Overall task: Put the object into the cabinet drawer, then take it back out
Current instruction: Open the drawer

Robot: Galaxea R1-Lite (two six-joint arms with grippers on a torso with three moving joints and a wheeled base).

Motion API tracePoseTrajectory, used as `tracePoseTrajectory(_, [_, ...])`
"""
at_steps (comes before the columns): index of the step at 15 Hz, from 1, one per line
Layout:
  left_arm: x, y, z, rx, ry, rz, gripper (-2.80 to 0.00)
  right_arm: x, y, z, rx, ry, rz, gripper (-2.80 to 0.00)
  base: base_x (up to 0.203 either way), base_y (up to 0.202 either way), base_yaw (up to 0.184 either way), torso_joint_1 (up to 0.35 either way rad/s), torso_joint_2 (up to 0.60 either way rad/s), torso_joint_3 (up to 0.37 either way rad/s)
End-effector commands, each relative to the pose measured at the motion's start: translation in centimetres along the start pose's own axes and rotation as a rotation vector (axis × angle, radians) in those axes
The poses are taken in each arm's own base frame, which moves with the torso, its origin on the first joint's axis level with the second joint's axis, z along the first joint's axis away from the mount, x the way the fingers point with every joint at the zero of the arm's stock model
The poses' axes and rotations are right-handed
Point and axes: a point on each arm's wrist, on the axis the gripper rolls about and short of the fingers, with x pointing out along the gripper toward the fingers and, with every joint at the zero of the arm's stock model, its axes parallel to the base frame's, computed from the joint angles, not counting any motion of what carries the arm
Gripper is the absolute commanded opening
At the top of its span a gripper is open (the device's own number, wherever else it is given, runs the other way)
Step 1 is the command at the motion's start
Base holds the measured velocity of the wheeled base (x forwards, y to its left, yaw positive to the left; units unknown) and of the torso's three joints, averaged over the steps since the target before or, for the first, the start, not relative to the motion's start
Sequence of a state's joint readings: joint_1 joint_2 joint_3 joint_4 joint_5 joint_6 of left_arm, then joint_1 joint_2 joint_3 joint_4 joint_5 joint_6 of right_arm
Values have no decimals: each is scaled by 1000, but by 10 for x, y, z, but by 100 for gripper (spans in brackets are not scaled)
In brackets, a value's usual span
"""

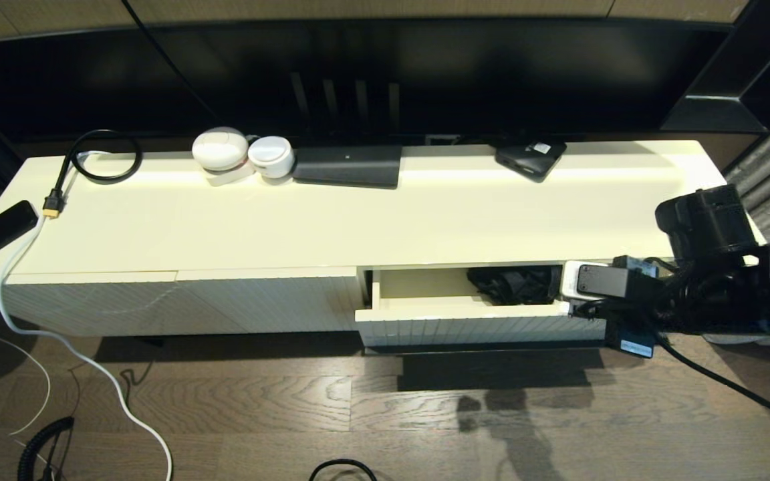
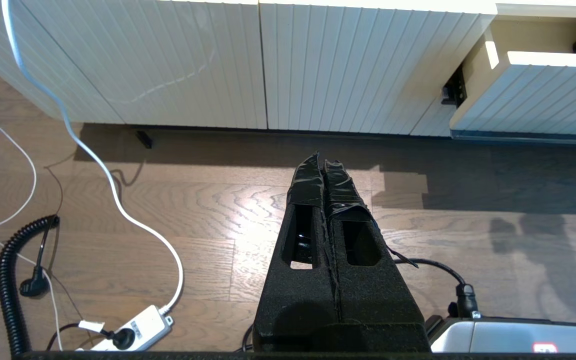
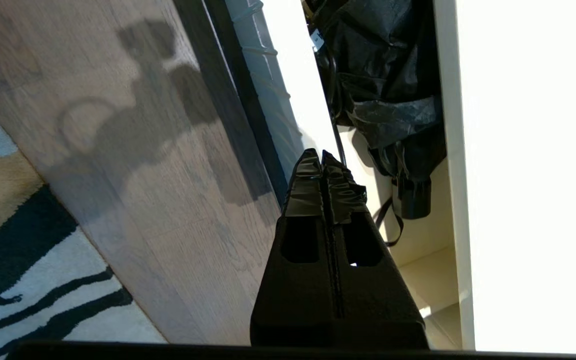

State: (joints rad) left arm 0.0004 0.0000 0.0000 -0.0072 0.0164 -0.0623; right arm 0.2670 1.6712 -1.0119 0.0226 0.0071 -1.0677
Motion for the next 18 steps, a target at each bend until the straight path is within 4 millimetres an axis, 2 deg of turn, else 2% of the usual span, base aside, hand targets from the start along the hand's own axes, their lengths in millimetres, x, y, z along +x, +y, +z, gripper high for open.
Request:
tracePoseTrajectory(1, [0,0,0,-1,-1,1,-280,28,-1,0,-21,22,44,-280,0,0,0,0,0,0])
tracePoseTrajectory(4, [0,0,0,-1,-1,2,-280,51,-9,3,-39,26,48,-280,0,0,0,0,0,0])
tracePoseTrajectory(10, [0,0,0,-1,-1,2,-280,64,-33,5,-68,12,-4,-280,0,0,0,0,0,0])
tracePoseTrajectory(18, [0,0,0,-1,0,0,-280,77,-26,-1,-101,29,35,-280,0,0,0,0,0,0])
